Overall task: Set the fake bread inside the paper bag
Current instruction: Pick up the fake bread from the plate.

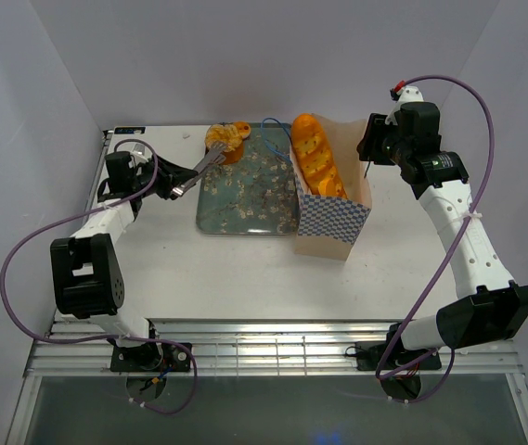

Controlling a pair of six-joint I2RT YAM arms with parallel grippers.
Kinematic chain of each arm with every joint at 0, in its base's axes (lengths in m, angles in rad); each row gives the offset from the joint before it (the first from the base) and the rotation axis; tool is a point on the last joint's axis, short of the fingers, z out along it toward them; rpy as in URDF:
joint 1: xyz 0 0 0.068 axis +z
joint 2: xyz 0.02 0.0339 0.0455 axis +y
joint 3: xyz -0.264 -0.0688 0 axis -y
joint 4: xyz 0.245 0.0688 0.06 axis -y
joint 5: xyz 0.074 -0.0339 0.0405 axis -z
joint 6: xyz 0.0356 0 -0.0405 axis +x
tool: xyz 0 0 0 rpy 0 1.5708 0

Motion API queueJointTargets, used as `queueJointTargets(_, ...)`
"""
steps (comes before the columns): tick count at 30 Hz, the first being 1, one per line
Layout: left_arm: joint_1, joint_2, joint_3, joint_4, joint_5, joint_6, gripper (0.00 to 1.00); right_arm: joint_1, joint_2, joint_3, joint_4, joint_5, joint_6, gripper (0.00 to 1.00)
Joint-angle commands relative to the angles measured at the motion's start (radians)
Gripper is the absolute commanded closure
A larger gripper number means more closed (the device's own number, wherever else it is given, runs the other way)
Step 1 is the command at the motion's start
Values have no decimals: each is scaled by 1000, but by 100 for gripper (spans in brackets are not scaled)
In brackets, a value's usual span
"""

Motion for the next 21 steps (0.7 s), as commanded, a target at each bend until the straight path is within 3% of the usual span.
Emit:
queueJointTargets(1,7,0,27,77,53,-95,51,5,-18,-2,42,1,-15,46)
queueJointTargets(21,4,86,106,25,-13,-253,47,3,-21,7,39,2,-11,46)
